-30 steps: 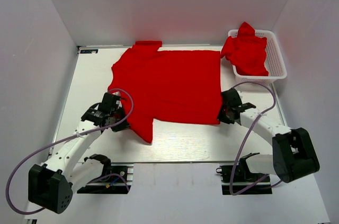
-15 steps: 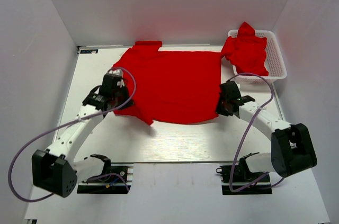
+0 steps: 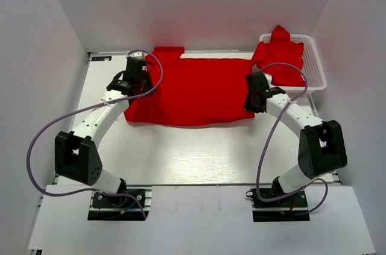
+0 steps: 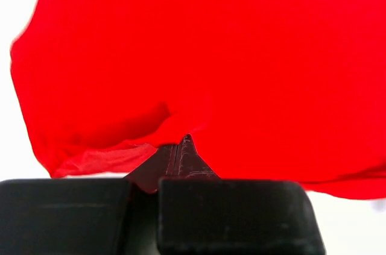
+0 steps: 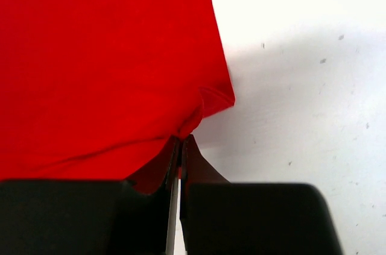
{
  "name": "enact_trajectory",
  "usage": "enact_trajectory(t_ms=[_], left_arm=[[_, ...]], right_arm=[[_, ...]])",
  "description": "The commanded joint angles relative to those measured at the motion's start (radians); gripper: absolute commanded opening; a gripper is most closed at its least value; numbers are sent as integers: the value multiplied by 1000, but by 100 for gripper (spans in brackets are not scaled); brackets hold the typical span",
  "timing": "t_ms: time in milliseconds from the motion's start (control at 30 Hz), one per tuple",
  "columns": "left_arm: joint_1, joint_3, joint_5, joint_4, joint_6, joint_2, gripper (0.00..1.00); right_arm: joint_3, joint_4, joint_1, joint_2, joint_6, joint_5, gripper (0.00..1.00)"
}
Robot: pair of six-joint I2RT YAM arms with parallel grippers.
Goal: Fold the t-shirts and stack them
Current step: Fold the flattened tshirt in 1/3 of the way
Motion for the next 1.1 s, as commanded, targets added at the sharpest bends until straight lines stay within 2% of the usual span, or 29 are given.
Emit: enact_trajectory(t_ms=[0,67,267,700,867,933,967,1000,1033,1067], left_arm=[[11,65,-49,117,95,13,0],[11,65,-49,156,155,28,0],[20,85,67,342,345,76,0],[71,261,106,362,446,281,0],[102,401,60,283,455,441,0],[111,470,32,263,439,494,0],[120,497,32,239,439,522,7],[132,567,17,224,426,591,26],[132,617,17,196,417,629,43],[145,670,4,134,400,669,64]], right_arm=[[83,-36,-16,34,-23,40,0],[111,-40,-21,55,-29,44,0],[172,-60,-31,98,-43,63,0],[269,-59,-65,206,-60,60,0],[304,-60,-82,262,-58,63,0],[338,-74,-91,293,-57,67,25],[349,-77,-94,313,-55,72,34],[361,-77,-99,324,-63,75,54],[398,-77,-97,351,-63,75,56],[412,-85,-99,362,-72,74,56]])
